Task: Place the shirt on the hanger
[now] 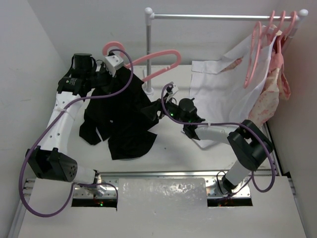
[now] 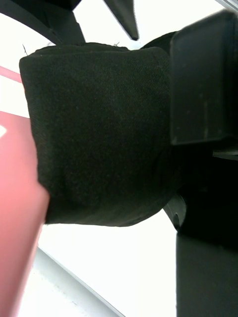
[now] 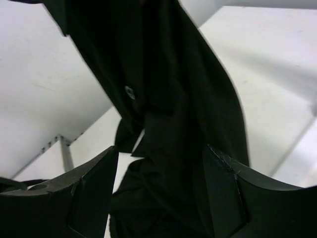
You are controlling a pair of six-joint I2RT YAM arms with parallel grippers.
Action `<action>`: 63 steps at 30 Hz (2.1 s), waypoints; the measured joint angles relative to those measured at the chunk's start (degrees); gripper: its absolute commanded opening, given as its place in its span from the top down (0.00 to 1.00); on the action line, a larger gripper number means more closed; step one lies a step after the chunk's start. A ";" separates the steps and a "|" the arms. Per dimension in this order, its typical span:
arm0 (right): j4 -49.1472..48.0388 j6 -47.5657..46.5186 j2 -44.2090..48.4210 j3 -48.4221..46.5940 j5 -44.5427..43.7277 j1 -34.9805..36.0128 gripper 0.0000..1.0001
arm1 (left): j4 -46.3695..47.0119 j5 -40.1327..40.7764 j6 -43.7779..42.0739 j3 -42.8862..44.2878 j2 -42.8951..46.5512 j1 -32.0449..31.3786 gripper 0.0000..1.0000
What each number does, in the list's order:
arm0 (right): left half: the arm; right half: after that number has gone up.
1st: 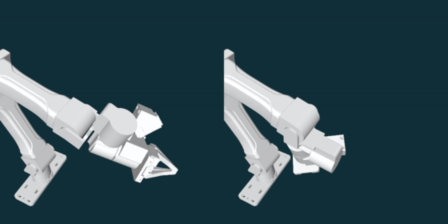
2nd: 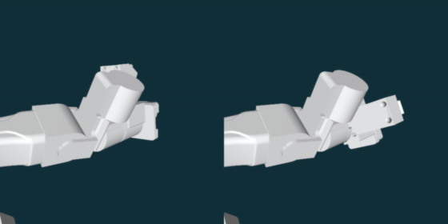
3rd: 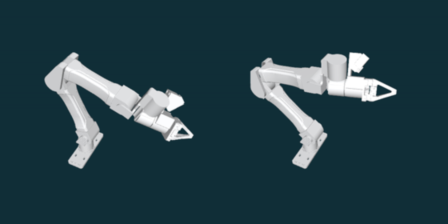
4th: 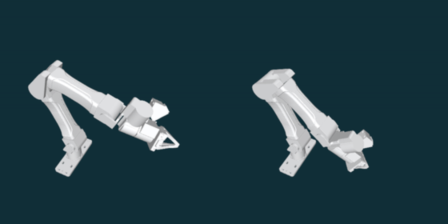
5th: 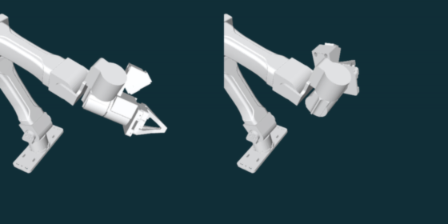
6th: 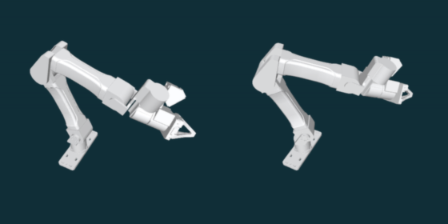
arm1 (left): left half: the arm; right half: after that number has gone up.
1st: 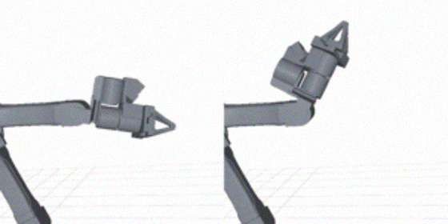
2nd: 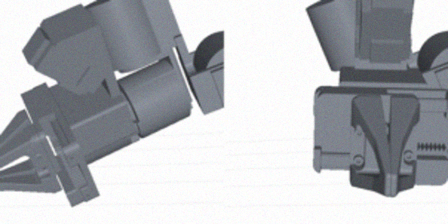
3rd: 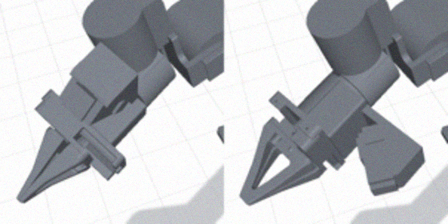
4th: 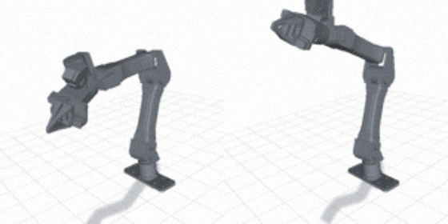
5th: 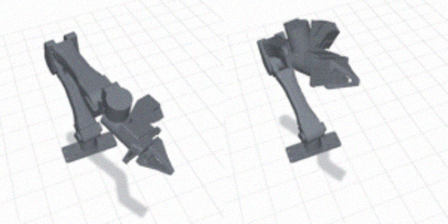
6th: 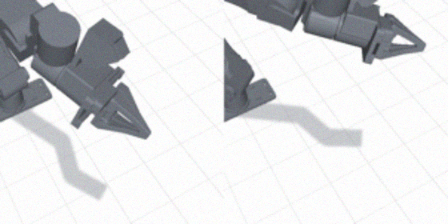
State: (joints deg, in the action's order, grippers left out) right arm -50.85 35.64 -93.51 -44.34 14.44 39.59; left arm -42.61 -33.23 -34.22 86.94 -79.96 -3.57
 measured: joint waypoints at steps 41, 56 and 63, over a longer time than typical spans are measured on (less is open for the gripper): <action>46.38 -29.62 15.76 -8.26 -11.65 -13.14 1.00 | 6.62 16.79 -20.26 -16.92 4.22 -2.36 1.00; 55.15 -37.18 16.33 -13.16 -15.87 -10.36 1.00 | 11.10 28.04 -18.88 -17.03 3.52 -7.28 1.00; 56.04 -37.31 16.33 -15.06 -15.23 -1.99 1.00 | 14.43 35.43 -12.39 -15.52 -0.04 -9.62 1.00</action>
State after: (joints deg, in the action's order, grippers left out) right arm 5.19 -1.67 -77.19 -59.40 -0.80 37.60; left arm -28.18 2.20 -46.61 71.42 -80.01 -13.19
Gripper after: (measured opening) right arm 0.002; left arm 0.124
